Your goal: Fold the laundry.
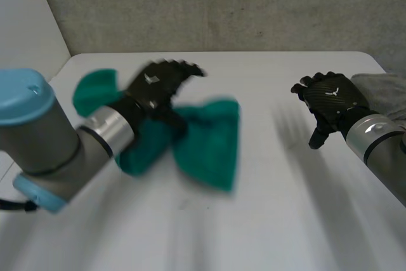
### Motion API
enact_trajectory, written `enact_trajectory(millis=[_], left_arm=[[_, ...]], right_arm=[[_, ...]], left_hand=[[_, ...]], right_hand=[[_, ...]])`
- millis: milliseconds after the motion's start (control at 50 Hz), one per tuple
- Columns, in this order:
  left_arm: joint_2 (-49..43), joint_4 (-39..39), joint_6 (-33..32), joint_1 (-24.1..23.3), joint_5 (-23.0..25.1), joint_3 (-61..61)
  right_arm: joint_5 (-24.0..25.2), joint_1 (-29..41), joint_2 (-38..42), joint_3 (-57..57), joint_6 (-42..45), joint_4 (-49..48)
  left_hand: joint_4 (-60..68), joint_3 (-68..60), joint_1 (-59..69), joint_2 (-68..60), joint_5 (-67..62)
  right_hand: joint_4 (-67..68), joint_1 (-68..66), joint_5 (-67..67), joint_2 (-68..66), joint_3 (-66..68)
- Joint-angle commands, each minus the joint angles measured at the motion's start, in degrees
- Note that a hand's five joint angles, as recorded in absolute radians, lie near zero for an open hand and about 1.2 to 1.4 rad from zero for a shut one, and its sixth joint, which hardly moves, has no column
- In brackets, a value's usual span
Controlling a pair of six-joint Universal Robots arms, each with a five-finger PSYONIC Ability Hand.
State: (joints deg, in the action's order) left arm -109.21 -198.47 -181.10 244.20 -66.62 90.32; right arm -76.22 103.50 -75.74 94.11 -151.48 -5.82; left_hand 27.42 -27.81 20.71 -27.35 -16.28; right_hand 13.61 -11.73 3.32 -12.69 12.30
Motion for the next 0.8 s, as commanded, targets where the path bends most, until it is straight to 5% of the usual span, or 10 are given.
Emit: enact_trajectory(millis=[20,300,520,700,800], left_arm=[[-0.12,5.19,2.07,-6.19,-0.09,1.27],[4.8,5.19,0.49,6.02,-3.16,2.14],[-2.05,5.46,-21.98,15.51,-6.16,1.09],[-14.96,11.25,-38.43,17.27,-0.01,-8.56],[-18.66,14.16,-44.06,19.91,3.94,-11.91]], right_arm=[[-0.24,0.04,-0.02,-0.33,-0.13,0.55],[0.55,3.81,0.24,0.29,-1.97,11.62],[1.87,12.85,4.53,-2.69,-5.84,11.2],[0.29,23.5,12.8,-10.78,0.04,9.87],[-4.89,26.23,17.9,-15.7,1.36,10.13]], left_hand=[[-17.42,17.81,-10.71,17.35,16.28],[-16.7,17.09,-9.99,16.63,15.57],[-14.68,15.07,-7.97,14.61,13.55],[-14.85,15.24,-8.14,14.78,13.71],[-15.01,15.41,-8.31,14.95,13.88]], right_hand=[[-3.61,1.73,-3.32,2.69,-2.3],[-3.61,1.73,-3.32,2.69,-2.3],[-3.61,1.73,-3.32,2.69,-2.3],[-3.61,1.73,-3.32,2.69,-2.3],[-3.61,1.73,-3.32,2.69,-2.3]])
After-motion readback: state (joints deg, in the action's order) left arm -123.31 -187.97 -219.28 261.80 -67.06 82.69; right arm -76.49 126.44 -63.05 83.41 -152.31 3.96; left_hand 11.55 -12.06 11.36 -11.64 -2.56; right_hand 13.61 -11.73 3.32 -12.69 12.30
